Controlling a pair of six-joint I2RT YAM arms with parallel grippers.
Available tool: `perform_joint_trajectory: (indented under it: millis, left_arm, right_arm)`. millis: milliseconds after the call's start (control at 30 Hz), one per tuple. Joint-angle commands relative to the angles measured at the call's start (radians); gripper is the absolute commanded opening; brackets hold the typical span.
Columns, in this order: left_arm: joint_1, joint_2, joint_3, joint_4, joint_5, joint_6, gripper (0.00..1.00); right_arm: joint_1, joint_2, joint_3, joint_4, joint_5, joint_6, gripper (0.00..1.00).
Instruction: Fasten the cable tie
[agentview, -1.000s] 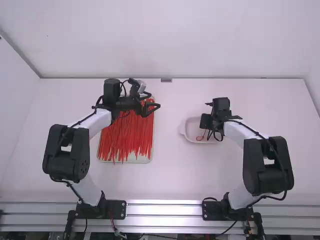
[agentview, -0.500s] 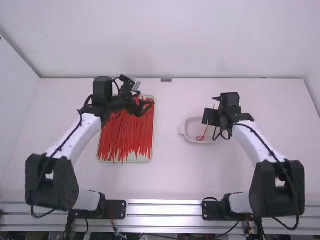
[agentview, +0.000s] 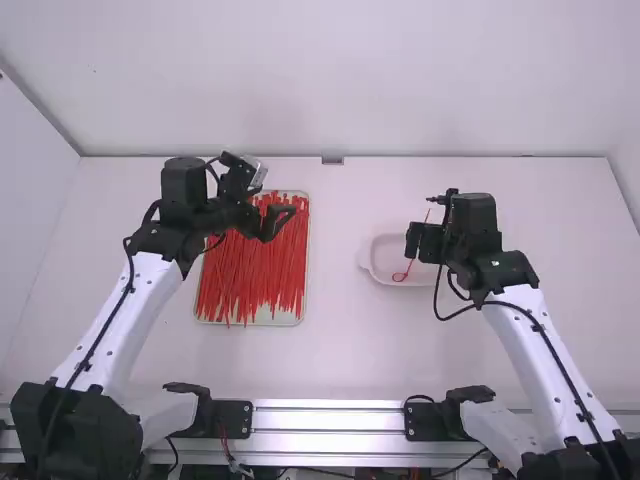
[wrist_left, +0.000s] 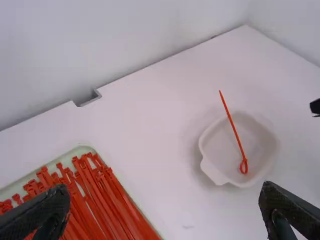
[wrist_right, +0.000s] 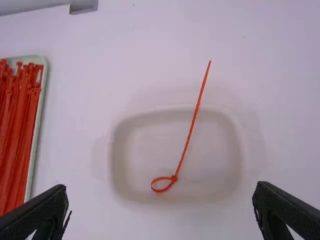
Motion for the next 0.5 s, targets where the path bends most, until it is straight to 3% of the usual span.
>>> perform_joint_trajectory:
  millis: [0, 467]
  left_arm:
    - [0.010, -0.017, 0.002, -0.001, -0.006, 0.013, 0.99]
    - [0.088, -0.196, -0.176, 0.178, -0.185, -0.166, 0.81]
  right_arm:
    - [-0.012, -0.003, 0.018, -0.002, 0.002, -0.008, 0.98]
    - [-0.176, -0.185, -0.164, 0.180, -0.003, -0.190, 0.80]
